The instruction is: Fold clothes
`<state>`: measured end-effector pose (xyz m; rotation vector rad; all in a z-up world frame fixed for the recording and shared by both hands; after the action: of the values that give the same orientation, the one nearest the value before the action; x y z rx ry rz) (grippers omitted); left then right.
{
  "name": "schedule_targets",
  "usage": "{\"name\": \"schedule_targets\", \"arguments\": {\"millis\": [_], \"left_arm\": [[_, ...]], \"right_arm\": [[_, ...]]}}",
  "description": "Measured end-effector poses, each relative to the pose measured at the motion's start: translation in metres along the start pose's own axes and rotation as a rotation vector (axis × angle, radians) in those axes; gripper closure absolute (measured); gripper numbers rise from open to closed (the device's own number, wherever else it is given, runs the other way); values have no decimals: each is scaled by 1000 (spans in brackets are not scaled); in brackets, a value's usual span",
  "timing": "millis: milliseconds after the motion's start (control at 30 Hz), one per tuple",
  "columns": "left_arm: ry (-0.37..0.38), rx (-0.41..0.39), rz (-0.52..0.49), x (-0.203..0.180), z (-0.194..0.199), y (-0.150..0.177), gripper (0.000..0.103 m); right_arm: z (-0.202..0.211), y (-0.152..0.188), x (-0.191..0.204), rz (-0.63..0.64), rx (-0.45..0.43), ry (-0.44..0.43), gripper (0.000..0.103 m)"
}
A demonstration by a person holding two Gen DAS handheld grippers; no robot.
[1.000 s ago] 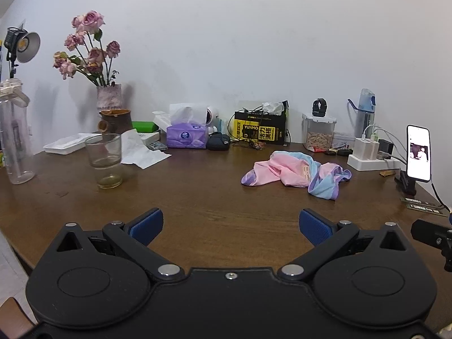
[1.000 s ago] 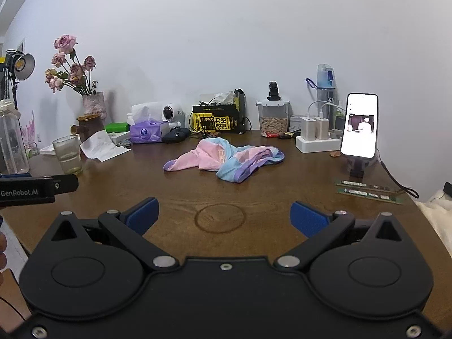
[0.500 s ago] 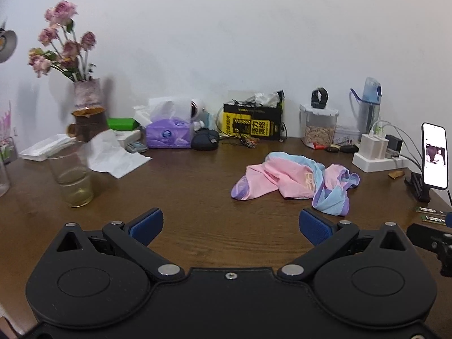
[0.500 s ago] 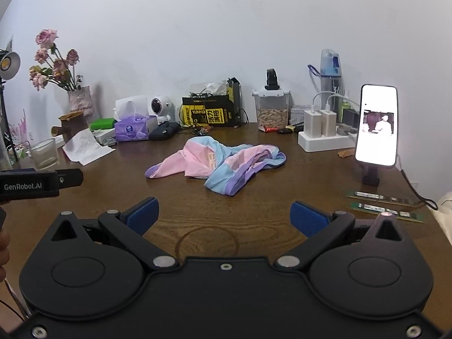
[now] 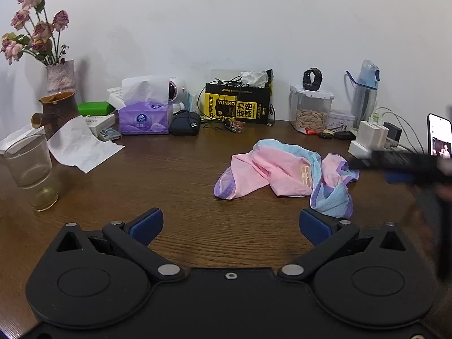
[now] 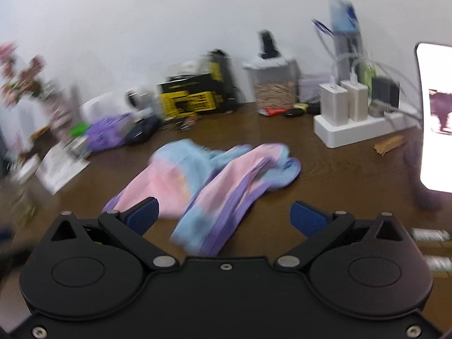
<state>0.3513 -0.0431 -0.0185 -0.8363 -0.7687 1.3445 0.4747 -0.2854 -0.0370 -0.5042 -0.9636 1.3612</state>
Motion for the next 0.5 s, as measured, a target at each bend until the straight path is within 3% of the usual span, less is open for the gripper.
{"name": "schedule_targets", "arguments": {"millis": [133,167,233,300,400,500], "left_arm": [[-30,-19,-44,1,3,2,0],[-39,-24,-51,2,4,3,0],[-47,-32,-52,4,6,2,0],[-26,-28,-36,10,7,-2,0],[-6,-35,29,28,11,-15,0],[-6,-60,92,47,16,-34,0]], "right_arm": [[-63,-26,-18,-71,82,5,1],[-75,-28,-21,-100,104,-3,7],[-91,-32,-27,-142,129,0,34],[-101,-35,-32,-164,138,8,97],[-92,-38,-23,-135,97,-52,98],[-47,-33,21,124,-43,-93,98]]}}
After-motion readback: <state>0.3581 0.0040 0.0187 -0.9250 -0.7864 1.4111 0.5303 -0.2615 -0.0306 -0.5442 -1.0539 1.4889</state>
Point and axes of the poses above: each gripper's, at about its wrist camera, not at the fingertips, and z roughly against the way its jaws point, x to its left, y to its underside, the point moved 6 cm from there along -z, roughly the way its jaws point, and after that the axes turned 2 degrees about x, right-handed, at the moved point
